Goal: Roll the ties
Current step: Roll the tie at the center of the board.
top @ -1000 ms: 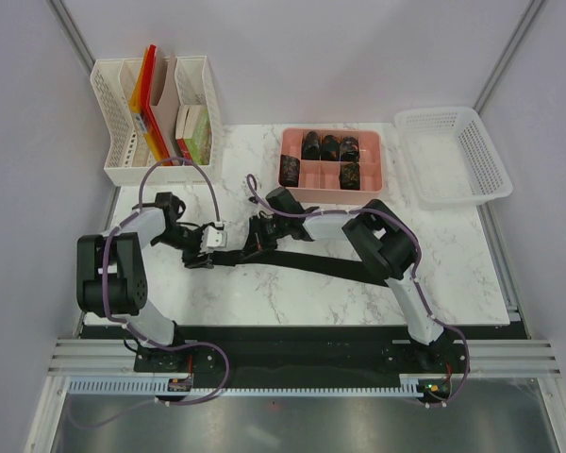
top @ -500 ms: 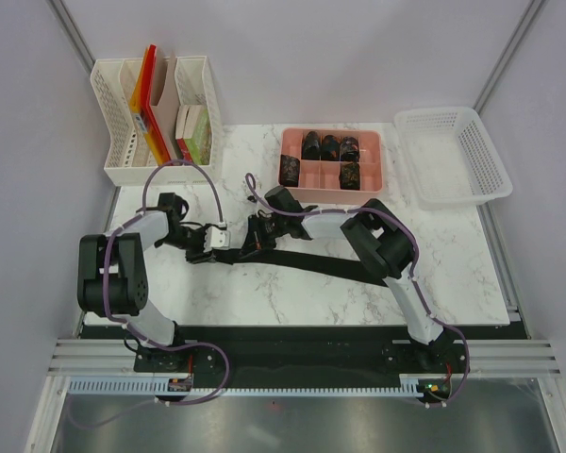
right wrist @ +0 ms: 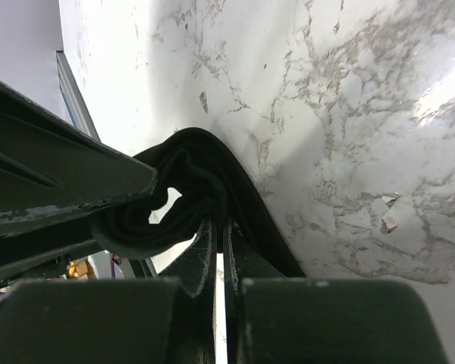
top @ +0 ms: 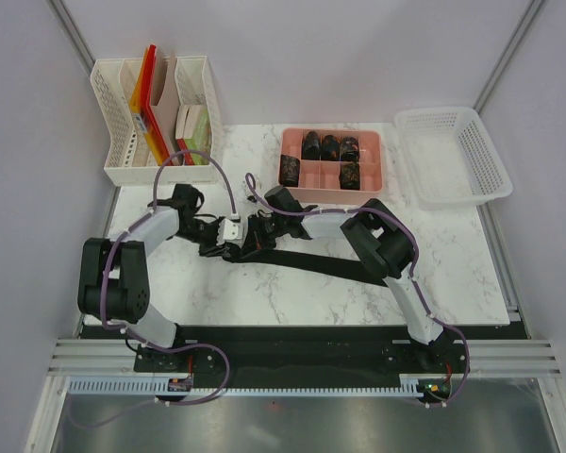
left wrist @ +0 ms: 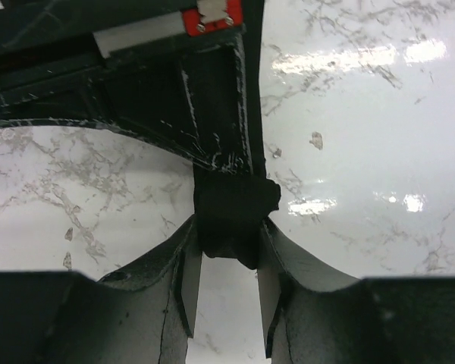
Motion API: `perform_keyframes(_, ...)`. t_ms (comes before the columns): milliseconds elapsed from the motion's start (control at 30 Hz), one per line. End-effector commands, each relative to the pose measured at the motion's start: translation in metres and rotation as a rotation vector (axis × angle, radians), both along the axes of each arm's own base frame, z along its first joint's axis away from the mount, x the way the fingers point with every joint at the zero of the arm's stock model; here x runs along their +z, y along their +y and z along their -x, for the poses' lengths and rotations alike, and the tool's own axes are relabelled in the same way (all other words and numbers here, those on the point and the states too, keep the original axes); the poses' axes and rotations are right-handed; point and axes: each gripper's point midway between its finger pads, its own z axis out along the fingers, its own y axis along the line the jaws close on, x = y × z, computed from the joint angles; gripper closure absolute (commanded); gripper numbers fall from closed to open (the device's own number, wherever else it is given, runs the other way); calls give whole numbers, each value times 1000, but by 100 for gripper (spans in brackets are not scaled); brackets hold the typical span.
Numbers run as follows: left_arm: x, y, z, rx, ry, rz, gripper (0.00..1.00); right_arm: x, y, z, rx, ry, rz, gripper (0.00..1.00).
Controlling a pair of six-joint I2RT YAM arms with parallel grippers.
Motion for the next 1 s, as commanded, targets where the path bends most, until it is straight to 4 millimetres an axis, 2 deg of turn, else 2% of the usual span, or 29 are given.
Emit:
perform_keyframes(0,5,-21,-16,60,45,44,60,-56,-21,7,-48,44,168,100)
perform_keyframes(100,-2,-24,-20,76,71,17,59,-54,-19,5,-52,47,158,100)
perform_keyframes(233,-11,-23,-14,58,75,-31,58,-52,-16,4,-57,47,148,100)
perform_keyframes(367,-27,-17,0,47,95,-104,52,-51,-15,5,-56,64,126,100)
perform_keyframes(533,-48,-6,4,75,140,-206,52,-39,-12,2,-58,53,87,100)
perform_keyframes(633,-59,2,3,109,167,-259,56,-32,-10,-1,-58,47,67,100)
perform_keyframes(700,-63,7,2,128,179,-284,60,-27,-10,-1,-48,48,52,97)
perform_keyframes(967,-68,15,4,115,215,-325,75,17,-11,-8,-36,14,-28,78)
